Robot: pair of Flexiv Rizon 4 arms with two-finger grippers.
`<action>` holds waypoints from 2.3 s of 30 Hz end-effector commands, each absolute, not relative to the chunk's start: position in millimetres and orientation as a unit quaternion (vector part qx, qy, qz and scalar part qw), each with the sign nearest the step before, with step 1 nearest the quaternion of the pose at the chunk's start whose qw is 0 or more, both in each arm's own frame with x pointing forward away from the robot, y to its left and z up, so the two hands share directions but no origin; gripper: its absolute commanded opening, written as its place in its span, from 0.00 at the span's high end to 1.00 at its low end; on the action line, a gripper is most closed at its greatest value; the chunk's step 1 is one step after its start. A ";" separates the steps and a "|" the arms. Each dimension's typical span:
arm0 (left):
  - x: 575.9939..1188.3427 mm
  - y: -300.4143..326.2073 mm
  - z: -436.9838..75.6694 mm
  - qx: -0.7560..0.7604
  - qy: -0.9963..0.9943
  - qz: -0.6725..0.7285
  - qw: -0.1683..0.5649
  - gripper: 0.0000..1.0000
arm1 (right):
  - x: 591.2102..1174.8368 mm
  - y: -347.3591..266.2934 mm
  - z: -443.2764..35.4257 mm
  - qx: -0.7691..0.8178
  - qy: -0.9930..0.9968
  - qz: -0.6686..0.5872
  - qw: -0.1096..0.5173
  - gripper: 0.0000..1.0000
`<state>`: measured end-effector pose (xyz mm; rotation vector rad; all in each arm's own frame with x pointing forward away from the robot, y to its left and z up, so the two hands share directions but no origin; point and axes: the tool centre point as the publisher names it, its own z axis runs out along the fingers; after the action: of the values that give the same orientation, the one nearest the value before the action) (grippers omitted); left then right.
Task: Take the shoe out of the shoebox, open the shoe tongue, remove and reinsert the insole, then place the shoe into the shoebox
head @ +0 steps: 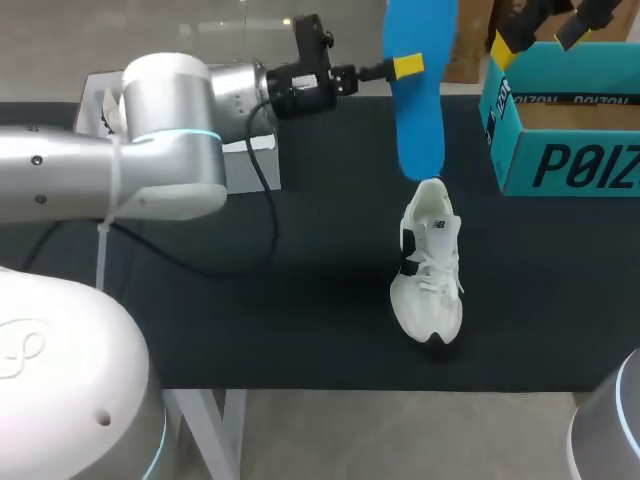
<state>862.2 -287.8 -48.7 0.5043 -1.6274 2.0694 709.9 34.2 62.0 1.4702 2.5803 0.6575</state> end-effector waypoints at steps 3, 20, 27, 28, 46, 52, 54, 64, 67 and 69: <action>868.7 -279.1 -57.2 0.160 -0.577 0.743 0.299 1.00 | 711.8 34.9 62.8 0.483 0.848 0.214 0.049 0.00; 877.6 -283.6 -55.5 0.157 -0.564 0.744 0.322 1.00 | 711.8 34.9 62.8 0.483 0.848 0.214 0.049 0.00; 883.1 -288.2 -50.8 0.169 -0.573 0.742 0.304 1.00 | 711.8 34.9 62.8 0.483 0.848 0.214 0.049 0.00; 883.1 -288.2 -50.8 0.169 -0.573 0.742 0.304 1.00 | 711.8 34.9 62.8 0.483 0.848 0.214 0.049 0.00; 883.1 -288.2 -50.8 0.169 -0.573 0.742 0.304 1.00 | 711.8 34.9 62.8 0.483 0.848 0.214 0.049 0.00; 883.1 -288.2 -50.8 0.169 -0.573 0.742 0.304 1.00 | 711.8 34.9 62.8 0.483 0.848 0.214 0.049 0.00; 883.1 -288.2 -50.8 0.169 -0.573 0.742 0.304 1.00 | 711.8 34.9 62.8 0.483 0.848 0.214 0.049 0.00; 883.1 -288.2 -50.8 0.169 -0.573 0.742 0.304 1.00 | 711.8 34.9 62.8 0.483 0.848 0.214 0.049 0.00; 883.1 -288.2 -50.8 0.169 -0.573 0.742 0.304 1.00 | 711.8 34.9 62.8 0.483 0.848 0.214 0.049 0.00; 883.1 -288.2 -50.8 0.169 -0.573 0.742 0.304 1.00 | 711.8 34.9 62.8 0.483 0.848 0.214 0.049 0.00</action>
<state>883.5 -288.6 -50.9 0.4460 -1.5162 1.9682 709.9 34.2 62.1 1.4703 2.5804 0.6570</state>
